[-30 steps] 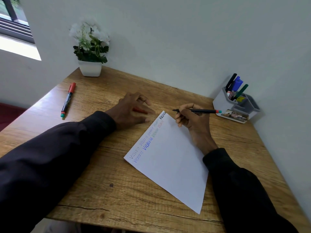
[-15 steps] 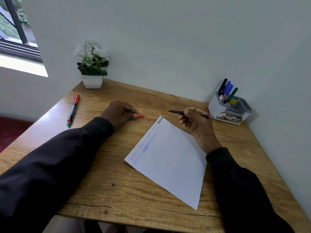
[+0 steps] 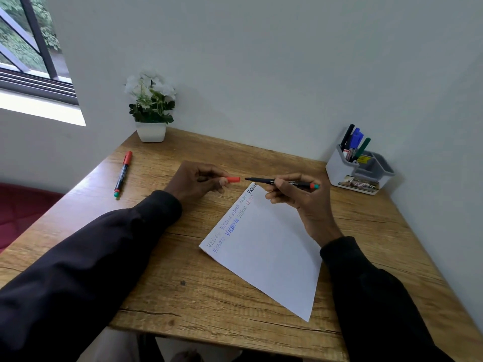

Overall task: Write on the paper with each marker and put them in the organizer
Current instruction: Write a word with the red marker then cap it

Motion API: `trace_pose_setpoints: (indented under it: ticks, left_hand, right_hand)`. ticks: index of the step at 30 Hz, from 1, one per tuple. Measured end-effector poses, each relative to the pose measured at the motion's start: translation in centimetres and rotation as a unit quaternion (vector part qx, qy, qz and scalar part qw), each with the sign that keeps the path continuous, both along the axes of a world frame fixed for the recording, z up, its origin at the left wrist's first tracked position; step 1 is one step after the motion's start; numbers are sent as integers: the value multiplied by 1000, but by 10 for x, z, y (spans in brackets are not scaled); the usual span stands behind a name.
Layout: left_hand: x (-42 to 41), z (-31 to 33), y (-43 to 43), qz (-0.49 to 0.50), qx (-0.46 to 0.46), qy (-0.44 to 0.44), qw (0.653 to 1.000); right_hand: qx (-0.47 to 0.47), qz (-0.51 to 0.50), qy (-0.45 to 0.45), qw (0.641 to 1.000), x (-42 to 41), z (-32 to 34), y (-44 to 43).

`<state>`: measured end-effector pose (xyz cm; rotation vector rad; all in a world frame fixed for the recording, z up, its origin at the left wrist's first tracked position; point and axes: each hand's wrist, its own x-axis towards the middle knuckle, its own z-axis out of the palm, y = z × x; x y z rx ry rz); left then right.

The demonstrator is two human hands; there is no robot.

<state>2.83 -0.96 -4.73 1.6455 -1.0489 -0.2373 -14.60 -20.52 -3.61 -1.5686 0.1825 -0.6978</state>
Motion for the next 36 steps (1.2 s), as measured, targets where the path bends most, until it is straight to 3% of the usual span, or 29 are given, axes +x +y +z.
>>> trace_pose_setpoints:
  ticks: [12, 18, 26, 29, 32, 36]
  left_hand:
    - [-4, 2, -2, -27, -12, -19, 999]
    - [-13, 1, -8, -20, -34, -54, 998]
    - [-27, 8, -19, 16, -61, -75, 995]
    - [-24, 20, -24, -9, -44, -69, 997]
    - [-24, 33, -31, -26, -37, -18, 999]
    - [-29, 44, -44, -29, -56, 60, 996]
  right_hand:
    - [-4, 67, 27, 997, 6, -5, 3]
    - [-84, 21, 20, 996, 9, -8, 9]
    - [-93, -8, -12, 996, 8, -3, 14]
    - [-168, -40, 17, 985, 0, 13, 3]
    - [-301, -98, 75, 946, -2, 20, -12]
    - [-361, -97, 93, 923, 0, 21, -20]
